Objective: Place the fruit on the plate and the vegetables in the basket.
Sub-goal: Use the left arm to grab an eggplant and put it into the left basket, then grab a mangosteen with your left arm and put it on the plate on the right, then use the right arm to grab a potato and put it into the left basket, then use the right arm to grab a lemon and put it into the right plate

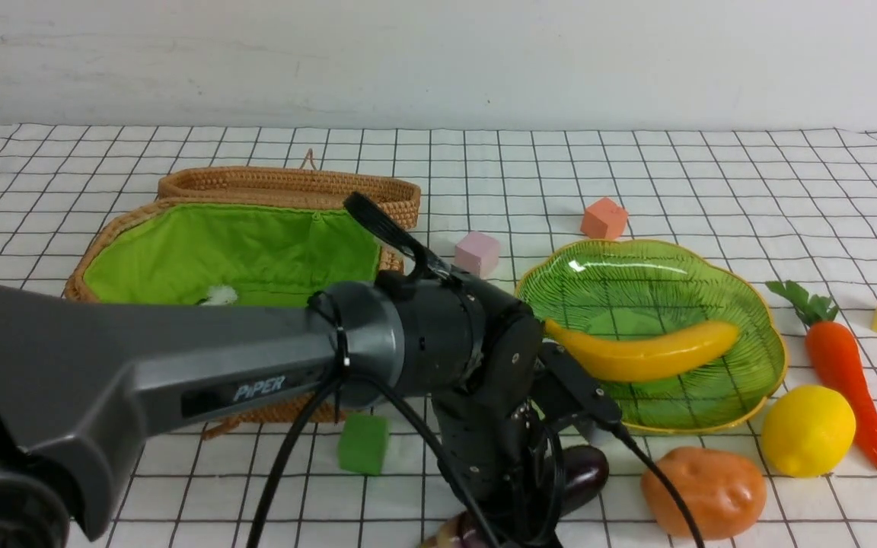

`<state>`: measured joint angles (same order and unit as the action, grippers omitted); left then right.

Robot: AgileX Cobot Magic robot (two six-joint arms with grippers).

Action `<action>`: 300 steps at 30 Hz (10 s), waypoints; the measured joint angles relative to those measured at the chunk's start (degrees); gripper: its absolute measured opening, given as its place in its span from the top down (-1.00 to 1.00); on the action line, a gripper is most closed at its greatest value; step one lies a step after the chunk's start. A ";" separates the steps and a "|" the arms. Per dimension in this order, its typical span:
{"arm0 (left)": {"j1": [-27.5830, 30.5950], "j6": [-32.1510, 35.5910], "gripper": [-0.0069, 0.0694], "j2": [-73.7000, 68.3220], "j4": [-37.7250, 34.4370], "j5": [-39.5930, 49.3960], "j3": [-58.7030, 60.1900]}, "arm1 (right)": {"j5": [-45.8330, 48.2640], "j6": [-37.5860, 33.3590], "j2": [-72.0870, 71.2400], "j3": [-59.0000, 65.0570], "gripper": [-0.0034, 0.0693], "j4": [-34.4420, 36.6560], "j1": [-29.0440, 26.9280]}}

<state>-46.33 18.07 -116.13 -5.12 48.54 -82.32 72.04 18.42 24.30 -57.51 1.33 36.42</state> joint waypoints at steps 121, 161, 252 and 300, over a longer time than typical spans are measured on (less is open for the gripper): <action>6.56 9.97 -0.68 -18.62 -16.94 -21.02 -35.87 | -6.25 7.57 -0.07 0.00 0.28 -5.57 0.00; 6.56 -16.69 0.85 53.00 -4.58 18.80 8.25 | -9.58 -28.59 48.10 -1.60 0.26 -1.33 -9.65; 6.56 -39.86 0.85 87.53 20.17 -3.22 38.30 | -46.96 -60.86 95.52 -52.61 -0.95 20.99 8.29; 6.56 0.34 0.83 87.53 -19.38 -3.20 38.23 | -39.11 -1.17 67.94 4.55 -0.90 15.40 -39.70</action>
<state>-39.76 18.41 -28.60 -24.50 45.34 -44.09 32.93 17.25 92.24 -52.96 16.73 -3.28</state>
